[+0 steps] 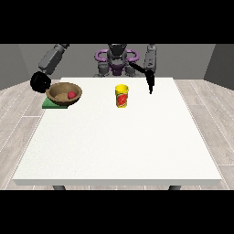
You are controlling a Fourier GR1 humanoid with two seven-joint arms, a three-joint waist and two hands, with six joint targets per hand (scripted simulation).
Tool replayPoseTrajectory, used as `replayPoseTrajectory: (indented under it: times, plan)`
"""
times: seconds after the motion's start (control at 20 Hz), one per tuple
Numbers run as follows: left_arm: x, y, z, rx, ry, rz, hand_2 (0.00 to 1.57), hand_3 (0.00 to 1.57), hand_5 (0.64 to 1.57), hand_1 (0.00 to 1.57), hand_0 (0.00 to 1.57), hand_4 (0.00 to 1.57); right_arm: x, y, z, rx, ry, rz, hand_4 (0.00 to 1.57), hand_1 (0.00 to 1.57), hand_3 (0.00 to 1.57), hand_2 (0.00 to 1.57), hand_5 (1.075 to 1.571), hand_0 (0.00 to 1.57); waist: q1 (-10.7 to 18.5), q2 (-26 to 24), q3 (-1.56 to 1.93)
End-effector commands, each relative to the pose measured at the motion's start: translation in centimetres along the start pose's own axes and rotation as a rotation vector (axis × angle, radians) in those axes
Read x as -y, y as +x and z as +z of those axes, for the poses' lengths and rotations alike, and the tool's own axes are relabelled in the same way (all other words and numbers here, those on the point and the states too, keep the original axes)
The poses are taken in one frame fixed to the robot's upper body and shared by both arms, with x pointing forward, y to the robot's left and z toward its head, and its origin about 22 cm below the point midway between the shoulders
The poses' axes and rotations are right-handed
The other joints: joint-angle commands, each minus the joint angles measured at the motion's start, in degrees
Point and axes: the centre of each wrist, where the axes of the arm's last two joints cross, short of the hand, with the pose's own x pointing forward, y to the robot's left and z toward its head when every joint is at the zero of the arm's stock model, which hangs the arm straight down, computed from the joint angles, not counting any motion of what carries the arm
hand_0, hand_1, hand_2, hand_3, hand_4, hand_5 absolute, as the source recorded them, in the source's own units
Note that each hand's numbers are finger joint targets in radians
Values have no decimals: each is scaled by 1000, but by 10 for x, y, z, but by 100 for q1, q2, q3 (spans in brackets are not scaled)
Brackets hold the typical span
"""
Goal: Pick the cup and pour the ball into the bowl, then pick the bowl and place it on the pad
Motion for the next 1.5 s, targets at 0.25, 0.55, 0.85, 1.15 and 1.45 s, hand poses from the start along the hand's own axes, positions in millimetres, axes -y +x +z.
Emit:
replayPoseTrajectory:
  times: [0.25, 0.55, 0.85, 1.15, 1.45]
  plan:
    - [3, 74, -15, 229, 35, -14, 0, 0, 703, 0, 0, 0, 58, 41, 9, 203, 9, -131, 851, 1571, 0, 1571, 1571, 1571, 279, 1343, 17]
    - [-18, 78, -3, 310, 65, -28, 0, 0, 694, 0, 0, 0, 66, 77, 10, 269, 23, -147, 788, 1571, 0, 1571, 1567, 1571, 158, 1776, 6]
    - [-8, 102, 13, 302, 88, -14, 0, 0, 686, 0, 0, 0, 63, 104, 9, 309, 37, -108, 420, 1571, 372, 1571, 1571, 1571, 21, 1771, 7]
    - [-3, 99, 23, 235, 60, -15, 0, 0, 692, 0, 0, 0, 52, 73, 3, 200, 66, -33, 426, 1571, 960, 1571, 1557, 1571, -2, 1263, 3]
    - [-3, 80, 26, 172, 76, 5, 0, 0, 692, 0, 0, 0, 70, 57, 13, 130, 67, 43, 399, 1571, 1111, 1571, 1542, 1571, -157, 991, 0]
